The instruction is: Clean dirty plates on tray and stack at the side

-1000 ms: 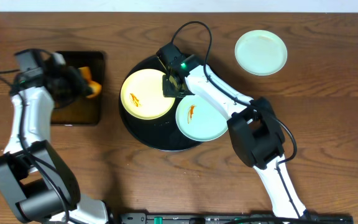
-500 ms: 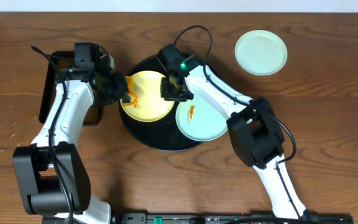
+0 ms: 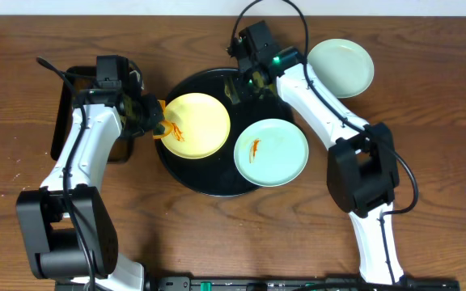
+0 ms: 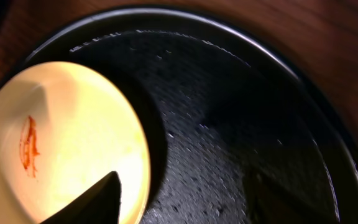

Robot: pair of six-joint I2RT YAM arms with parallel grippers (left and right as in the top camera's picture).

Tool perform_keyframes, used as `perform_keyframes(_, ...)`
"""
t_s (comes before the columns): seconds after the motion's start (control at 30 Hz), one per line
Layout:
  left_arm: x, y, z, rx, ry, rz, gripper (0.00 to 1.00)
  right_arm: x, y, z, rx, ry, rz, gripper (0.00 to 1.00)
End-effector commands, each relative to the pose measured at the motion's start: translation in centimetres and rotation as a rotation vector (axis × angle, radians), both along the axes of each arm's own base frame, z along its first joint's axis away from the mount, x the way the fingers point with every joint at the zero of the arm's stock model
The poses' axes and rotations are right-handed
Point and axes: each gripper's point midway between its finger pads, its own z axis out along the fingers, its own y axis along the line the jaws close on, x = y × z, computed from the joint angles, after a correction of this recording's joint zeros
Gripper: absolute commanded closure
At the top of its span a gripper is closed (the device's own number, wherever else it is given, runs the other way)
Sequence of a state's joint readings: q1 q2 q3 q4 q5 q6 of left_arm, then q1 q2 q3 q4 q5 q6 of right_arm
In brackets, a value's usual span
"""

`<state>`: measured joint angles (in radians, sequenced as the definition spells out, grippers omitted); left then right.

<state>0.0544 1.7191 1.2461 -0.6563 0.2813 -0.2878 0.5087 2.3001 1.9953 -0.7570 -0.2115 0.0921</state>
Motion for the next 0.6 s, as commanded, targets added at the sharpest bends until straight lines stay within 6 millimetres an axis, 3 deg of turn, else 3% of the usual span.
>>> perform_keyframes(0.0, 0.3, 0.3, 0.8, 0.013, -0.017, 0.008, 0.93, -1.2, 2.8, -2.4, -0.024, -0.014, 0.131, 0.45)
perform_keyframes(0.03, 0.2, 0.3, 0.8, 0.013, -0.012, 0.008, 0.92, -1.7, 3.4, -3.8, -0.033, 0.005, 0.131, 0.46)
perform_keyframes(0.13, 0.1, 0.3, 0.7, 0.012, -0.008, 0.007, 0.93, -2.3, 4.1, -5.6, -0.048, 0.029, 0.138, 0.51)
perform_keyframes(0.33, 0.1, 0.3, 0.7, 0.012, -0.008, 0.008, 0.93, -2.6, 3.0, -6.8, -0.132, 0.036, 0.117, 0.54)
perform_keyframes(0.47, 0.1, 0.3, 0.7, 0.012, -0.008, 0.008, 0.93, -3.1, 2.6, -7.1, -0.149, 0.059, 0.117, 0.65)
perform_keyframes(0.57, 0.1, 0.2, 0.7, 0.011, -0.009, 0.007, 0.93, -3.3, 2.8, -7.1, -0.150, 0.061, 0.121, 0.84)
